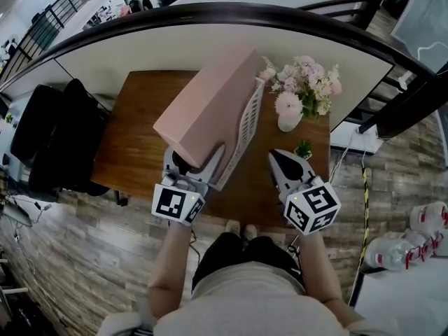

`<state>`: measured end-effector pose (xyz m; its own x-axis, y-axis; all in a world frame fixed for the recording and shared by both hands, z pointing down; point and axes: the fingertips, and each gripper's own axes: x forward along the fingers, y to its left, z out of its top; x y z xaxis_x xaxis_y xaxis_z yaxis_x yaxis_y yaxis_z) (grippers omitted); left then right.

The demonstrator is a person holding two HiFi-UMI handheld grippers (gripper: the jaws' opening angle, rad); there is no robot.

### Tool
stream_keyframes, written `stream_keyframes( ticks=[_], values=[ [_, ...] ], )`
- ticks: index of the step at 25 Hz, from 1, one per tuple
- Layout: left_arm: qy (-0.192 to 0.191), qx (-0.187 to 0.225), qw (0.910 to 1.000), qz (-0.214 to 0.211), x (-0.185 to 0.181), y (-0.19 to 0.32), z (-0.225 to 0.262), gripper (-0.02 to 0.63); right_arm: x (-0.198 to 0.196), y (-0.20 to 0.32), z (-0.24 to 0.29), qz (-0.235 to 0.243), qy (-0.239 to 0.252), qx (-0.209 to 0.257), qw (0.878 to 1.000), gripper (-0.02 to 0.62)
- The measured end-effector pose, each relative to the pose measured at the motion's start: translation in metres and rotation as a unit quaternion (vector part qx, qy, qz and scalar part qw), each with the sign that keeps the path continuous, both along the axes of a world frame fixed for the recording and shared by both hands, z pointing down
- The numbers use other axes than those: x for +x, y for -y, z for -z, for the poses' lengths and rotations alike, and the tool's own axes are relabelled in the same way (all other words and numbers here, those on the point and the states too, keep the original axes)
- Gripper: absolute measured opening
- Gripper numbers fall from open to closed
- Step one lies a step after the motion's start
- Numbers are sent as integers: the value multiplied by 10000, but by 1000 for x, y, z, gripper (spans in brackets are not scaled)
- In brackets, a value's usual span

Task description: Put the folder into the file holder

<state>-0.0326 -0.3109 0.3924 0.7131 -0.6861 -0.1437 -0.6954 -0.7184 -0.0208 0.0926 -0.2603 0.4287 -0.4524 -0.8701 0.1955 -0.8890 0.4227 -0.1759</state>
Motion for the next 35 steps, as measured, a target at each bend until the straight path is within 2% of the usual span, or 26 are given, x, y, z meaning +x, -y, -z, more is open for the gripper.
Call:
stream_keyframes(
  ticks=[6, 13, 18, 35],
  values=[
    [-30, -162, 9999, 40, -2, 4, -13, 324, -8, 3, -7, 97, 56, -78, 9999, -2],
    [132, -199, 9997, 12, 2, 2, -26, 325, -9, 3, -12, 112, 63, -123, 9998, -2],
    [192, -548, 9982, 124, 1, 1, -45, 319, -11, 2, -12, 126, 70, -127, 9998, -2],
    [525, -1042, 9931, 95, 8, -1, -78, 322, -9, -4, -20, 84, 154, -230, 9996, -2]
  ],
)
